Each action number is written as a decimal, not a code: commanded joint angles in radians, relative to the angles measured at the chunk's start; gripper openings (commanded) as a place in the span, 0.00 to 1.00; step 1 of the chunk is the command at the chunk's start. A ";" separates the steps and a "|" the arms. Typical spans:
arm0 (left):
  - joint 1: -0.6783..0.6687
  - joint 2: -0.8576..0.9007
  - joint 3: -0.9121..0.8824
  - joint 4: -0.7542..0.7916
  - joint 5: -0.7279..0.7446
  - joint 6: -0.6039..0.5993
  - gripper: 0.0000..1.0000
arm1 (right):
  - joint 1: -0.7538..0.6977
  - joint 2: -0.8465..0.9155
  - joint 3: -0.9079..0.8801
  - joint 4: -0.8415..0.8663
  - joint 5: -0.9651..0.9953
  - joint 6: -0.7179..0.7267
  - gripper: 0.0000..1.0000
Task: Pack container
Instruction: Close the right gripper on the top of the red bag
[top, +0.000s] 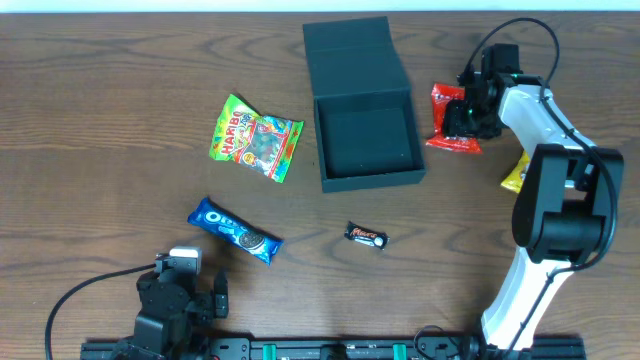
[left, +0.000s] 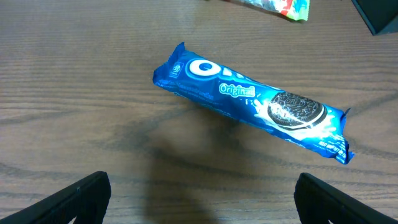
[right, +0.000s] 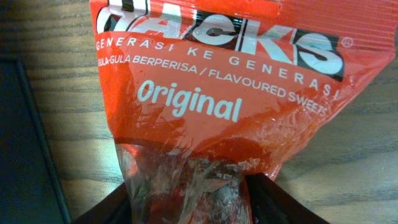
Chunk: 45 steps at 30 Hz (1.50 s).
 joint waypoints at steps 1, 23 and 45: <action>-0.004 -0.002 -0.009 -0.058 -0.025 -0.001 0.96 | 0.008 0.012 0.009 -0.002 0.014 0.002 0.43; -0.004 -0.002 -0.009 -0.058 -0.025 -0.001 0.95 | 0.008 0.012 0.009 0.026 0.014 0.002 0.23; -0.004 -0.002 -0.009 -0.058 -0.025 -0.001 0.96 | 0.008 -0.091 0.011 -0.034 0.010 0.042 0.01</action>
